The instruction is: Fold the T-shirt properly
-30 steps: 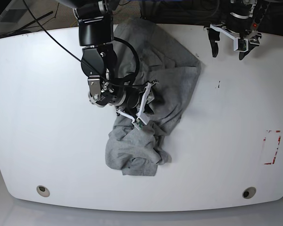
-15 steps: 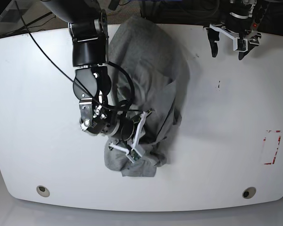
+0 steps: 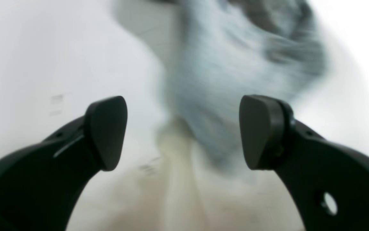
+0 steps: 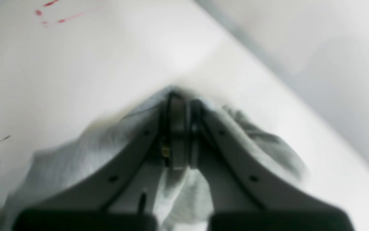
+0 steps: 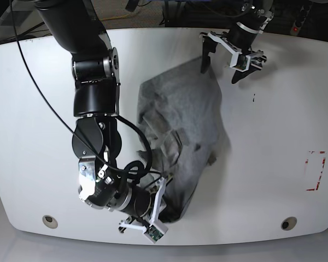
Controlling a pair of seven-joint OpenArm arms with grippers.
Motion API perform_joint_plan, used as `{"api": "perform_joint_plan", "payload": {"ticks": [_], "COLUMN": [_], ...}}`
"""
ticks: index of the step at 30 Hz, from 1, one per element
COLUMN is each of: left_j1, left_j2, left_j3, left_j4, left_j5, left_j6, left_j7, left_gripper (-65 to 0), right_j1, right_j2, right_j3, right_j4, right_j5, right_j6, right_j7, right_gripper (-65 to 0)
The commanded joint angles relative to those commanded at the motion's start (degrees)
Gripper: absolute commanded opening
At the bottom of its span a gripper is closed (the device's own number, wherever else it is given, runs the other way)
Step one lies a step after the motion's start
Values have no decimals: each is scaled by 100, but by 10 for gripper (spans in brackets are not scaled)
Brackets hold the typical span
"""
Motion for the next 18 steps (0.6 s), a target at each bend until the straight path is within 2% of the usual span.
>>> {"api": "perform_joint_plan", "payload": {"ticks": [5,11,16,18], "left_j1": [-396,-721,-1108,-1336], "left_j2": [229,580,703,695], "left_j3": [-88,-853,-1204,-1301], "left_j4": [0,-220,-624,-844], "left_j5": [0,0,-9,-35], "left_j6": [18,18,18,9], "left_j7": [589,668,686,985], "left_gripper": [-140,-140,-140,-140], "right_j1": [141,105,26,9], "right_j2": [70,114,114,114], "right_j3": [0,0,18,18], "right_j4": [-9,-9,9,35], "right_j5": [-9,-9,-9,-9], "right_j6": [0,0,0,0], "right_j7": [0,0,0,0], "right_gripper": [-650,-650,-650,-650]}}
